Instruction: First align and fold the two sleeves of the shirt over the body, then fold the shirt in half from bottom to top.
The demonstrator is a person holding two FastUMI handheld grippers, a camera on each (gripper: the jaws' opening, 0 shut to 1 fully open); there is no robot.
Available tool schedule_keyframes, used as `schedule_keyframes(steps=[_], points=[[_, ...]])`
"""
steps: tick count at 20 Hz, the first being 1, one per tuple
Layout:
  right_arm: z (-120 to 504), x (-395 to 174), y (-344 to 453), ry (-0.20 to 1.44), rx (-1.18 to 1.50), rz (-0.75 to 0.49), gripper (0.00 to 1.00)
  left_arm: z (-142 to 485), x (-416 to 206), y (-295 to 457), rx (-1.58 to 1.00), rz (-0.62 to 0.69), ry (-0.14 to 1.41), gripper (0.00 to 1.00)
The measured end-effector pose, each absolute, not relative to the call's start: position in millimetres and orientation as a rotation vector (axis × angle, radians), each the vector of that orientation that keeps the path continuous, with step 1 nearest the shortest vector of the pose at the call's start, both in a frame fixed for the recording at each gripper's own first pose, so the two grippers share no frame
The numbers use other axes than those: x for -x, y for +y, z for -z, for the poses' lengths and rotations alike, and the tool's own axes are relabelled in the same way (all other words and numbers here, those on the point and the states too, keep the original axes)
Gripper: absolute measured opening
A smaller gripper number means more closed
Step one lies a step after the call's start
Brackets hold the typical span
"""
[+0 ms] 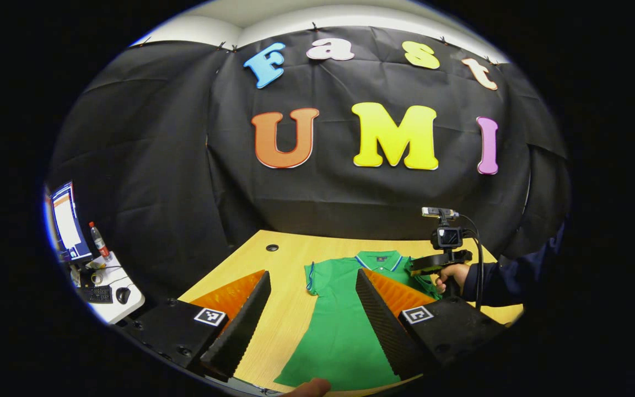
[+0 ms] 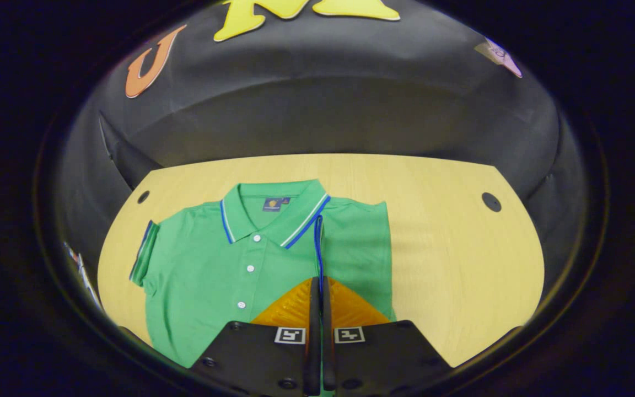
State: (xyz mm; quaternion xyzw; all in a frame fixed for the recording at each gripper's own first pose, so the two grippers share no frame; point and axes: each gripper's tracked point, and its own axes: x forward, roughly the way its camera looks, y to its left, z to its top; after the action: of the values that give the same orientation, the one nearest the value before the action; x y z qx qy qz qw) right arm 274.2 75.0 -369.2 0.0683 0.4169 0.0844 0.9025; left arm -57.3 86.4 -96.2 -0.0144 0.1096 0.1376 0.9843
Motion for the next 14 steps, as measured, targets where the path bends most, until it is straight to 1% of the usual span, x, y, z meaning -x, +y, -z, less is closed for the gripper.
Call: schedule_keyframes(steps=[2,4,6,8,10,11,12,13,14], points=[[372,-271,81,0.866,-0.131,-0.187,0.05,98,61,94,0.056,-0.297,0.234,1.0],[376,-265,82,0.894,-0.129,-0.18,0.09,95,64,99,0.063,-0.306,0.233,1.0],[374,-260,86,0.907,-0.134,-0.189,0.09,92,65,110,0.049,-0.321,0.22,1.0],[364,-255,90,0.893,-0.147,-0.204,0.19,94,63,115,0.059,-0.319,0.224,1.0],[347,-249,86,0.866,-0.136,-0.203,0.34,99,55,122,0.077,-0.311,0.23,1.0],[337,-246,83,0.851,-0.137,-0.205,0.46,102,49,126,0.08,-0.306,0.233,1.0],[324,-238,83,0.835,-0.146,-0.212,0.5,105,42,131,0.082,-0.3,0.236,1.0],[308,-232,81,0.814,-0.151,-0.216,0.65,109,34,137,0.084,-0.298,0.239,1.0],[295,-225,78,0.792,-0.16,-0.221,0.72,112,25,142,0.093,-0.29,0.244,1.0]])
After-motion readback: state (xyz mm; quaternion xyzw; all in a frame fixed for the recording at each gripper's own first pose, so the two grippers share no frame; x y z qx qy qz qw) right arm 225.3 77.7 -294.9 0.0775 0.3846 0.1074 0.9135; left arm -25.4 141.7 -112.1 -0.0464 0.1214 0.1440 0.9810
